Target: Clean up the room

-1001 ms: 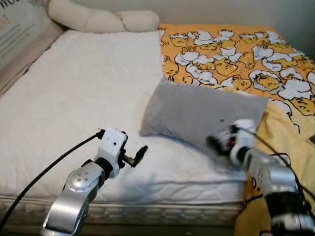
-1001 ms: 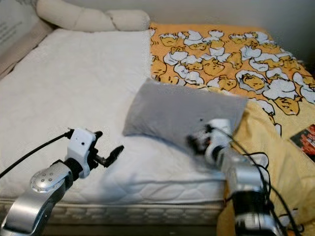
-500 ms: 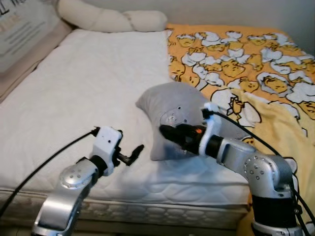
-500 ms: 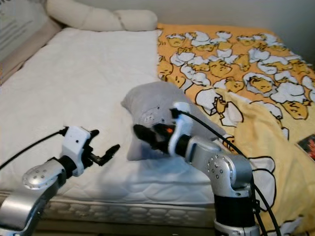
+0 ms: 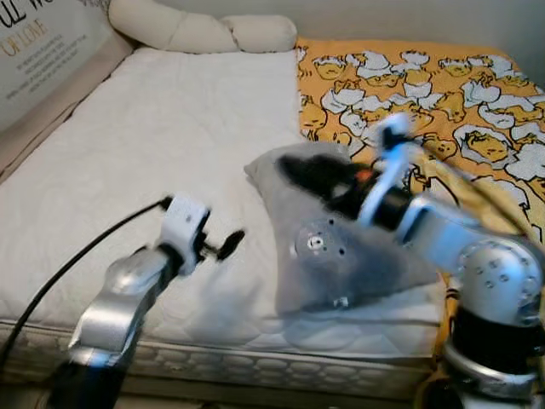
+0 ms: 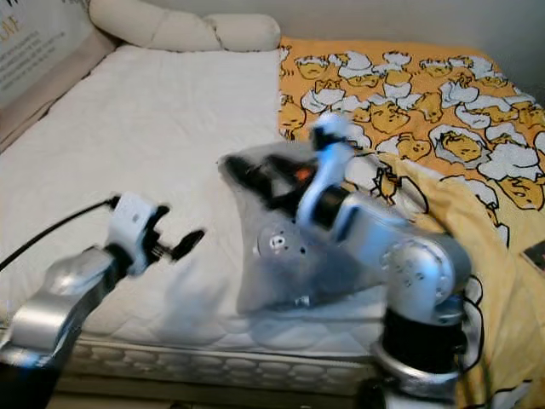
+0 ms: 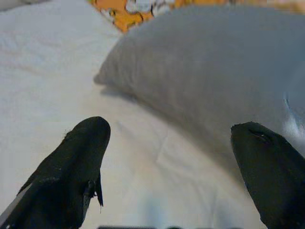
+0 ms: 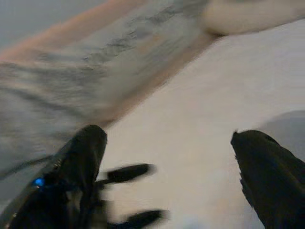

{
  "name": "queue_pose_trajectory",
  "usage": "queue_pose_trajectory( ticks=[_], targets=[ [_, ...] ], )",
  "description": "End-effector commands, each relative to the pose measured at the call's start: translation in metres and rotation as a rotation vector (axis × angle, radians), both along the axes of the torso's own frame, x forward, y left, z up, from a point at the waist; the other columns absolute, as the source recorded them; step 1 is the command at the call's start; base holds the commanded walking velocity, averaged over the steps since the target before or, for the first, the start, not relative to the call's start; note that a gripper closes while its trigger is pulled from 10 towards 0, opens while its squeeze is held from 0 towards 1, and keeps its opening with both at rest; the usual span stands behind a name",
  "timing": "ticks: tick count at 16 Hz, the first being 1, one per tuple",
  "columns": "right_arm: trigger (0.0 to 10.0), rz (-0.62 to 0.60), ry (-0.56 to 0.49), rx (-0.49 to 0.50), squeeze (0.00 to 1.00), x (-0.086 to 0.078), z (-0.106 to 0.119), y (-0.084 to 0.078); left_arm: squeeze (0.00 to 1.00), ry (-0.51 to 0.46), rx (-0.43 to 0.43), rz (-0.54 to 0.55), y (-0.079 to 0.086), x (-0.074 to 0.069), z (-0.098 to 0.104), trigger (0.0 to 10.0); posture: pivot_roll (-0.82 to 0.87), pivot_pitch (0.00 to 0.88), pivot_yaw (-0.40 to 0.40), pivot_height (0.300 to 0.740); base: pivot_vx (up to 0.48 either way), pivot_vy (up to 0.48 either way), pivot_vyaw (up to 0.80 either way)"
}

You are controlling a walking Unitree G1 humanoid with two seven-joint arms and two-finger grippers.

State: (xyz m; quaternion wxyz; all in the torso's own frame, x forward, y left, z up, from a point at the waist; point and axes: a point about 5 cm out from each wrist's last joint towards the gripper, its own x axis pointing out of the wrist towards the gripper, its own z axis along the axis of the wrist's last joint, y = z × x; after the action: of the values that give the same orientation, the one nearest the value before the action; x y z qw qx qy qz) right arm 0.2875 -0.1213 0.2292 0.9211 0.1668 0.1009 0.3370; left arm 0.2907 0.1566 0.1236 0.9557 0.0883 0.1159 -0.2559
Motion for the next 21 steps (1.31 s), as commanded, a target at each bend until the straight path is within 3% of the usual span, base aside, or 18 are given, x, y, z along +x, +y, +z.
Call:
queue_pose_trajectory(
  ticks=[1,4,6,7,8,12,13,14,15,16,17,19,20,21],
  targets=[
    [10.0,-0.072,0.013,-0.038,0.00,0.007,-0.010,-0.010,0.00,0.015,-0.005,0.017,-0.001,0.003,-0.006,10.0,-0.12,0.015,0.015,0.740,0.000,0.000,0.00],
    [10.0,-0.349,0.101,-0.199,0.00,0.040,-0.063,-0.066,0.00,0.173,-0.116,0.011,-0.033,0.018,-0.039,10.0,-0.13,0.020,0.023,0.740,0.000,0.000,0.00],
    [10.0,-0.426,0.148,-0.211,0.00,0.050,-0.080,-0.084,0.00,0.231,-0.193,0.022,-0.041,0.022,-0.047,10.0,-0.13,0.024,0.026,0.740,0.000,0.000,0.00],
    [10.0,-0.459,0.189,-0.191,0.05,0.056,-0.095,-0.098,0.00,0.282,-0.273,0.071,-0.046,0.028,-0.055,10.0,-0.12,0.028,0.031,0.740,0.000,0.000,0.00],
    [10.0,-0.479,0.210,-0.215,1.00,0.060,-0.106,-0.109,0.00,0.327,-0.305,0.101,-0.051,0.031,-0.063,10.0,-0.12,0.031,0.031,0.740,0.000,0.000,0.00],
    [10.0,-0.401,0.268,-0.142,1.00,0.063,-0.124,-0.112,0.00,0.403,-0.395,0.170,-0.059,0.035,-0.078,10.0,-0.13,0.046,0.042,0.740,0.000,0.000,0.00],
    [10.0,-0.325,0.338,-0.081,0.97,0.058,-0.136,-0.107,0.00,0.469,-0.495,0.211,-0.064,0.033,-0.086,10.0,-0.13,0.050,0.038,0.740,0.000,0.000,0.00],
    [10.0,-0.290,0.366,-0.055,0.34,0.056,-0.141,-0.104,0.00,0.504,-0.567,0.231,-0.068,0.031,-0.089,10.0,-0.13,0.053,0.037,0.740,0.000,0.000,0.00],
    [10.0,-0.233,0.398,-0.047,0.00,0.052,-0.148,-0.099,0.00,0.557,-0.718,0.252,-0.074,0.031,-0.089,10.0,-0.14,0.055,0.035,0.740,0.000,0.000,0.00],
    [10.0,-0.208,0.414,-0.050,0.00,0.050,-0.152,-0.097,0.00,0.576,-0.776,0.259,-0.077,0.031,-0.089,10.0,-0.14,0.055,0.035,0.740,0.000,0.000,0.00],
    [10.0,-0.155,0.468,-0.098,0.00,0.042,-0.166,-0.091,0.00,0.582,-0.759,0.206,-0.092,0.027,-0.091,10.0,-0.14,0.055,0.034,0.740,0.000,0.000,0.00],
    [4.5,-0.138,0.492,-0.107,0.00,0.038,-0.172,-0.086,0.00,0.589,-0.760,0.153,-0.104,0.024,-0.089,10.0,-0.15,0.055,0.037,0.740,0.000,0.000,0.00],
    [0.9,-0.130,0.499,-0.101,0.00,0.037,-0.175,-0.084,0.00,0.596,-0.806,0.138,-0.111,0.025,-0.086,8.9,-0.16,0.053,0.039,0.740,0.000,0.000,0.00],
    [0.0,-0.126,0.500,-0.096,0.00,0.036,-0.176,-0.083,0.00,0.597,-0.820,0.123,-0.116,0.025,-0.084,6.6,-0.16,0.053,0.039,0.740,0.000,0.000,0.00]
  ],
)
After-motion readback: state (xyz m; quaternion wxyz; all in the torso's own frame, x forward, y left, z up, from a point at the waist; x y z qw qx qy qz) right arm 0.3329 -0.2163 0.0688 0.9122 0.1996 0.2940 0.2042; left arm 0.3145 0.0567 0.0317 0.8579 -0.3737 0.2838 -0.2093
